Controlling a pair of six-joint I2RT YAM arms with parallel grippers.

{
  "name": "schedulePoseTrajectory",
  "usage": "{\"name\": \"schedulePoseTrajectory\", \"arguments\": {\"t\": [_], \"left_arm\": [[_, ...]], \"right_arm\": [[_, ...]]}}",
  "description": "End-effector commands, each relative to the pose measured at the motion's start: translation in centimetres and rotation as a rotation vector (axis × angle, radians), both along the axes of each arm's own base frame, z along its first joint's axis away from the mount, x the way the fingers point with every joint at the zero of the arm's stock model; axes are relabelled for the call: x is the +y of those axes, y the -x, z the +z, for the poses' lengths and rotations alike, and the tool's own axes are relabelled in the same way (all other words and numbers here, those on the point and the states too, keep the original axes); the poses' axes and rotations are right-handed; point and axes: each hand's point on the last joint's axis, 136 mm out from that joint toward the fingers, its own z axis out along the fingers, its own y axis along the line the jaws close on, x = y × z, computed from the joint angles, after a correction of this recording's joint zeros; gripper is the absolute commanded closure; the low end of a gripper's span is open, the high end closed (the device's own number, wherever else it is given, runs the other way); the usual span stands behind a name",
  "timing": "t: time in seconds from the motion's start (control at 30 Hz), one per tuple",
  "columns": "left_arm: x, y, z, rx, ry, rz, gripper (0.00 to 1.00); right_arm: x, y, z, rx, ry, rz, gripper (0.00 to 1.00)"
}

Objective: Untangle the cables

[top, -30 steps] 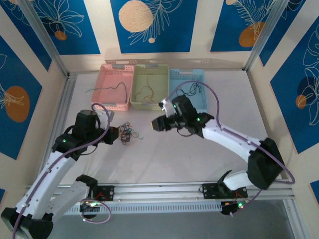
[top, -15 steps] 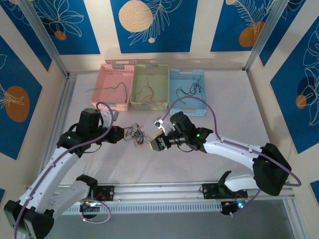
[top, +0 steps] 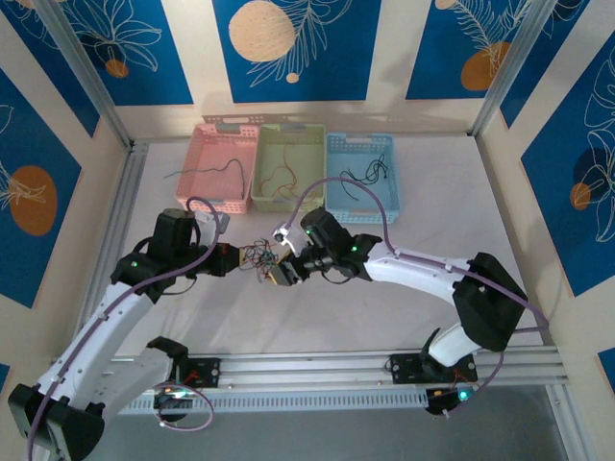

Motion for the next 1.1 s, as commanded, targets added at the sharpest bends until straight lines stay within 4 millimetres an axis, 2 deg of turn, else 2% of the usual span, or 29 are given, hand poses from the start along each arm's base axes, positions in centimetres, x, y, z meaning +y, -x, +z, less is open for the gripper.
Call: {"name": "schedulePoseTrajectory", "arguments": {"t": [0.0, 0.13, 0.23, 0.4, 0.63, 0.8, 1.07], "left_arm": [[0.2, -0.1, 0.3, -0.007, 0.005, 0.015, 1.0], [0.8, -0.1, 0.5, -0.02, -0.015, 0.038, 1.0], [2.2, -0.1, 0.6, -0.034, -0.072, 0.093, 1.0], [7.4, -0.1, 1.1, -0.088, -0.274, 0.297, 1.0], [10.5, 1.1, 3.0, -0.154, -0.375, 0.381, 1.0], [11.4, 1.4, 3.8, -0.194, -0.385, 0.416, 1.0], [12.2, 1.4, 3.8, -0.209, -0.408, 0.454, 1.0]], "right_arm": [[-0.2, -0.2, -1.1, 0.006, 0.051, -0.012, 0.63], [-0.9, -0.4, -1.5, 0.002, 0.073, -0.045, 0.85], [-1.8, -0.7, -0.8, -0.013, 0.064, -0.079, 1.0], [-5.3, -2.2, -0.3, 0.015, 0.03, -0.193, 1.0], [-12.8, -5.4, -1.9, 0.109, 0.029, -0.447, 1.0], [-17.4, -7.2, -2.4, 0.161, 0.015, -0.622, 1.0], [-23.4, -8.9, -3.9, 0.26, 0.034, -0.857, 1.0]]}}
